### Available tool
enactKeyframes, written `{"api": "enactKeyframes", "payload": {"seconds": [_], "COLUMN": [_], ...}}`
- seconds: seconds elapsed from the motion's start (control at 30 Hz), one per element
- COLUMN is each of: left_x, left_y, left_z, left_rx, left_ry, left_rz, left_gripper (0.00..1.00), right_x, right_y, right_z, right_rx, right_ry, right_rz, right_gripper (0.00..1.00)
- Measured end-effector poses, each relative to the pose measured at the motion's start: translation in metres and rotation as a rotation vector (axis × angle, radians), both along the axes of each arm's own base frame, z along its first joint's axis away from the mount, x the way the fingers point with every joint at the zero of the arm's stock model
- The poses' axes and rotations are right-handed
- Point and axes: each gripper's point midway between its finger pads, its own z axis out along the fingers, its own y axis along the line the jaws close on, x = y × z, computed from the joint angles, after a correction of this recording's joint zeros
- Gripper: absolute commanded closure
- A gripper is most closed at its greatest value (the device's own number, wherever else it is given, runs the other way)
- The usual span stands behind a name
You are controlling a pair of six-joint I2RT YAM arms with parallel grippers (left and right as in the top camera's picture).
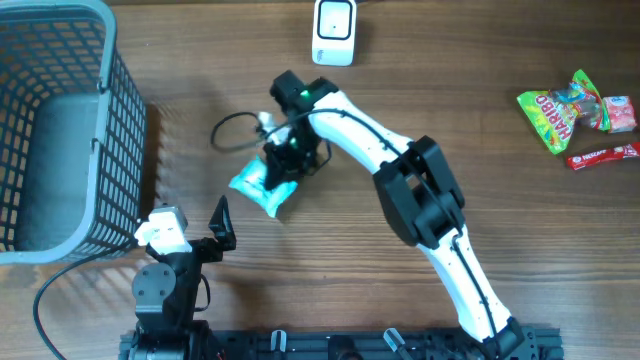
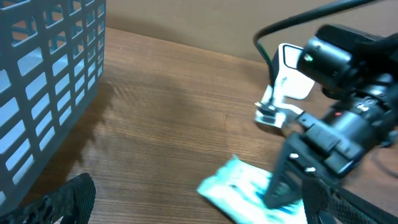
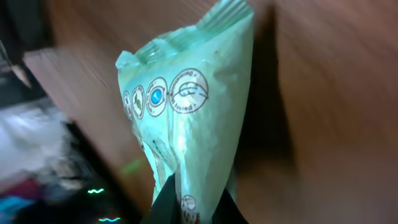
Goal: Scan the item barcode
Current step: 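Lift the wipes pack and hold it at the white scanner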
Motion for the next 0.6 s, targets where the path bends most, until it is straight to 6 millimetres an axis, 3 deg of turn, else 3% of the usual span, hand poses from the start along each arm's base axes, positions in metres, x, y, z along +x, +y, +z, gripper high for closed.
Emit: {"api": "enactKeyframes", "payload": {"seconds": [0.2,0.27,0.37,0.6], "left_x": [0.000,0.000,0.000,0.000], "left_y": [0.000,0.000,0.000,0.000], "left_z": [0.000,0.000,0.000,0.000], "left_rx": [0.000,0.000,0.000,0.000], "left_ry": [0.000,0.000,0.000,0.000], "left_rz": [0.000,0.000,0.000,0.000], "left_gripper": [0.00,0.00,0.00,0.00], "right_x": [-0.016,-0.015,-0.007,-0.007], "right_y": [-0.065,-0.079,-0.080,-0.062], "right_z": [0.029,0.039,0.046,0.064], "right_rx": [-0.349,-0.411,-0.403,-0.356], "right_ry": [0.591,0.730,0.819,0.972], "right_rz": [-0.469,-0.577,-0.657,-0.708], "right_gripper": [0.96,0.96,0.96,0.96]}}
